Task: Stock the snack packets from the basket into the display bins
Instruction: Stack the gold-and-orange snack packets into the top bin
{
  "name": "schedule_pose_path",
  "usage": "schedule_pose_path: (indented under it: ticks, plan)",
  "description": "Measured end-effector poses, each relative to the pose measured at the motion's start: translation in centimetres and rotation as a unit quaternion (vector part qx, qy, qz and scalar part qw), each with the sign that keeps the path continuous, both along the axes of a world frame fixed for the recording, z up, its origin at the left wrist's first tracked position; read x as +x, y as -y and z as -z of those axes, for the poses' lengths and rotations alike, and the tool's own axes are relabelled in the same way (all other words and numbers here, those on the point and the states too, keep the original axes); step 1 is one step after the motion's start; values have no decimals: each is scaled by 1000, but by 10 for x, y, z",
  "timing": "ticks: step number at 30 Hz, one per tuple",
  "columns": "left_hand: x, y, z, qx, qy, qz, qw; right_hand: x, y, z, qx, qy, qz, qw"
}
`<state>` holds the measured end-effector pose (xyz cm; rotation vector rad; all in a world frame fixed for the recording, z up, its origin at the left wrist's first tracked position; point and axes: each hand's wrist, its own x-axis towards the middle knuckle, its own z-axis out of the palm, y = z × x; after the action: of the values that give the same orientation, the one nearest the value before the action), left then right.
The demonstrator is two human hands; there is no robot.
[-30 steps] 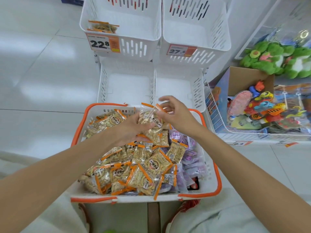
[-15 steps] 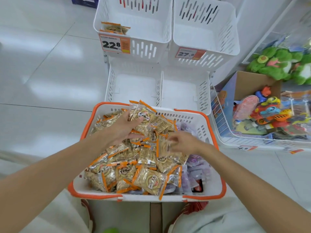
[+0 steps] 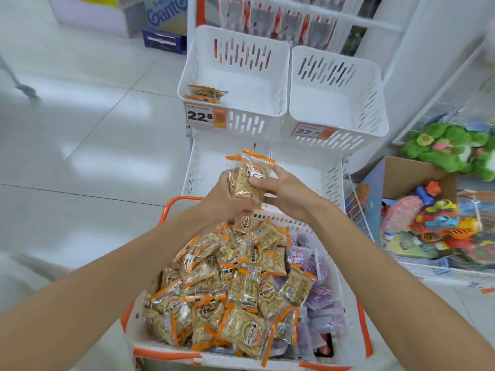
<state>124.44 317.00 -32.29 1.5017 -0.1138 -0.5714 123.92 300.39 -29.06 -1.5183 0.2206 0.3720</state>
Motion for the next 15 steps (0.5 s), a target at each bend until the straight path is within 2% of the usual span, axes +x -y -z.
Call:
schedule_pose_path:
  ticks: [6,9,12,15]
  plan:
    - [57,-19,-54,-19,17,56,998,59,-2,-66,20,-10,-117,993]
    - [99,-32,-84,16,68,100,993,97,-8,-87,39,18,-151,988]
    - [150,-44,-115,103,170,49,979,146,-8,-106,21,97,-77,992]
    - [212,-65,-119,195,266,-113,937,206,-2,-112,-51,178,70,980]
